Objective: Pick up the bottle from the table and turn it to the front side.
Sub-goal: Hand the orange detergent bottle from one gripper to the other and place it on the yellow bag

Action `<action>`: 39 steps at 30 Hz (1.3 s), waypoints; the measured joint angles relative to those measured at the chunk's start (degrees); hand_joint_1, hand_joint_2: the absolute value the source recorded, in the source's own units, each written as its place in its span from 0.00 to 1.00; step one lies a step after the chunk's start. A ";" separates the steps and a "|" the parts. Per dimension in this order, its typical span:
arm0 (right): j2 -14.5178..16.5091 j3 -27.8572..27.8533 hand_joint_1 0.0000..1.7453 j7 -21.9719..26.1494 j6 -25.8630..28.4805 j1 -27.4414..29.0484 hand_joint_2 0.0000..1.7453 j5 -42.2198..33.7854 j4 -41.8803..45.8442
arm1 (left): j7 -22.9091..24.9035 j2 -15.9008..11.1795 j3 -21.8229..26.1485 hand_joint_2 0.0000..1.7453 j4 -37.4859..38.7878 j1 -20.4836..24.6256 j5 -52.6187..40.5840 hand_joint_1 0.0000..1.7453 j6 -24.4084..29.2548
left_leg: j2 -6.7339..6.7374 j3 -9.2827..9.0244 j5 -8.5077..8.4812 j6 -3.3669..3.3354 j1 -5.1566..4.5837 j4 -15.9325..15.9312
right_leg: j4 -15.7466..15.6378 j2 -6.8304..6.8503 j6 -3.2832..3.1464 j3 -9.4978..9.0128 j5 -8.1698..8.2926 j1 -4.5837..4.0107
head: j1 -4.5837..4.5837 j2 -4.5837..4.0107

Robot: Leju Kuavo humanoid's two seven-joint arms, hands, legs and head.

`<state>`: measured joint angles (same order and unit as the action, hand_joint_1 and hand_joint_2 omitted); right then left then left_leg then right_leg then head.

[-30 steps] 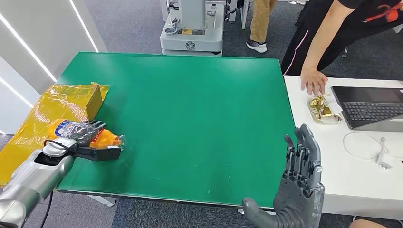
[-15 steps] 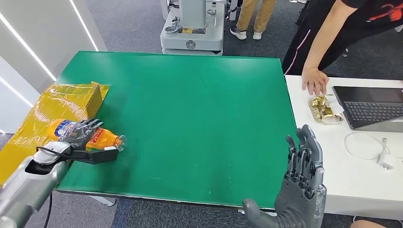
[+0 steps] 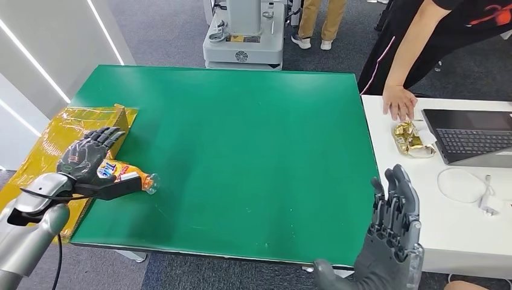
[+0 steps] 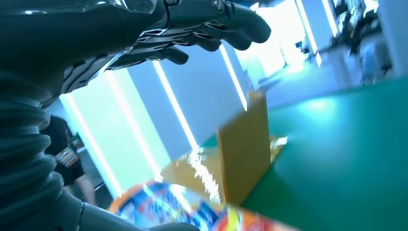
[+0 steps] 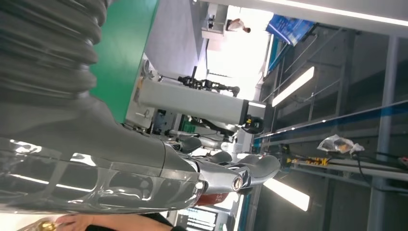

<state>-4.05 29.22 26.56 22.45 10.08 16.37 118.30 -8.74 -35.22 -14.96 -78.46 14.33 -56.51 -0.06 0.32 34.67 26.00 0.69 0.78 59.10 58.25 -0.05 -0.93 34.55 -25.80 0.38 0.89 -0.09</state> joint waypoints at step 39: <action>-0.69 1.53 0.00 -6.37 3.11 -3.42 1.00 2.35 -0.90 | -14.55 41.04 -10.55 1.00 -22.56 -3.80 76.39 0.00 10.72 | -0.20 0.09 0.17 -0.24 -0.08 0.12 | -0.14 0.21 0.17 -0.10 -0.07 0.12 | 0.01 0.00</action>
<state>-4.74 30.74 20.19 25.56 6.67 18.71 117.39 -23.29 5.83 -25.51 -101.03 10.53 19.88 10.66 0.12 34.75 26.17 0.45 0.70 59.22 58.11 0.16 -0.76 34.44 -25.88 0.50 0.90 -0.09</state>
